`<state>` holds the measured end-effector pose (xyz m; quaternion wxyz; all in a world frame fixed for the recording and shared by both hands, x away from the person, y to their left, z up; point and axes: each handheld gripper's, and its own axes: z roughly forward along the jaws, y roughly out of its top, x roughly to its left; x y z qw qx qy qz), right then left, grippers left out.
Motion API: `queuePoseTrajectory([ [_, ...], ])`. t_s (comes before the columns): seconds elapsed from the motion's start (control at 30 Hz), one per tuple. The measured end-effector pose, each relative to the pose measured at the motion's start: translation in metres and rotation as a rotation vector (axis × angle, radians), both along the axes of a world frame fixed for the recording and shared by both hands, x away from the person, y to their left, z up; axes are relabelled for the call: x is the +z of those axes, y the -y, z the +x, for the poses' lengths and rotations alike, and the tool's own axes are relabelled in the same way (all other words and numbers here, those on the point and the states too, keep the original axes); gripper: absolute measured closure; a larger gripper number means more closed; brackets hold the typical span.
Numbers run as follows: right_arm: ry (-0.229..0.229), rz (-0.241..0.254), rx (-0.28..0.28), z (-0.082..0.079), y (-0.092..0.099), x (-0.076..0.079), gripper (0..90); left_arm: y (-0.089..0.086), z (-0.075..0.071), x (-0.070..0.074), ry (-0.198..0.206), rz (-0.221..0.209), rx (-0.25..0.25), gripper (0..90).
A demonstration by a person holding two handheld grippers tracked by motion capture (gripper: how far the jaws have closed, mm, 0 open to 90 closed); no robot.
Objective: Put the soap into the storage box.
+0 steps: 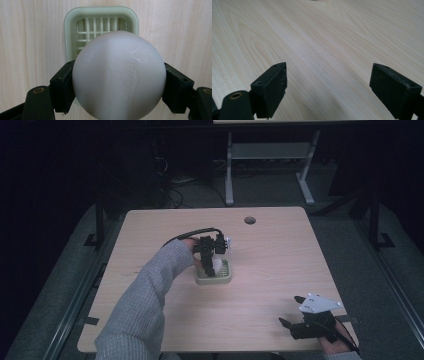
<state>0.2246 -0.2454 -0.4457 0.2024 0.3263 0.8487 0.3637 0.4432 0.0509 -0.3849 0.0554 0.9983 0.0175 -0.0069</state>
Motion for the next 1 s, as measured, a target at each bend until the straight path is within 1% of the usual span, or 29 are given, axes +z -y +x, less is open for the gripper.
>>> queuePoseTrajectory([
  [0.03,0.001,0.0,0.002,0.0,0.0,0.0,13.9,0.001,0.001,-0.002,0.005,0.006,-0.007,24.3],
  [0.1,0.0,-0.002,0.002,0.0,0.0,0.0,13.9,0.002,0.001,-0.003,-0.001,0.008,-0.003,24.3],
  [0.2,0.0,0.001,0.0,0.0,0.0,0.0,13.9,0.003,0.004,-0.006,0.006,0.012,-0.008,24.3],
  [0.27,0.0,0.001,0.0,0.0,0.0,0.0,13.9,0.003,0.004,-0.007,0.001,0.012,-0.003,24.3],
  [0.33,0.001,0.002,0.001,0.0,0.0,0.0,13.9,0.004,0.006,-0.009,0.008,0.018,-0.001,24.3],
  [0.43,0.0,0.001,0.003,0.0,0.0,0.0,13.9,0.005,0.006,-0.012,0.008,0.023,0.006,24.3],
  [0.5,0.0,0.001,0.001,0.0,0.0,0.0,13.9,0.006,0.007,-0.014,0.005,0.029,-0.001,24.3],
  [0.8,0.001,0.001,0.003,0.0,0.001,0.0,13.9,0.008,0.008,-0.017,0.014,0.037,0.003,24.3],
  [0.9,0.0,0.0,0.002,0.0,0.0,0.0,13.9,0.008,0.008,-0.019,0.009,0.039,0.004,24.3],
  [0.97,0.001,0.0,0.003,0.0,0.001,0.0,13.9,0.008,0.008,-0.02,0.012,0.044,-0.001,24.3],
  [1.0,0.001,0.001,0.002,0.0,0.001,0.0,13.9,0.008,0.009,-0.02,0.008,0.043,0.005,24.3],
])
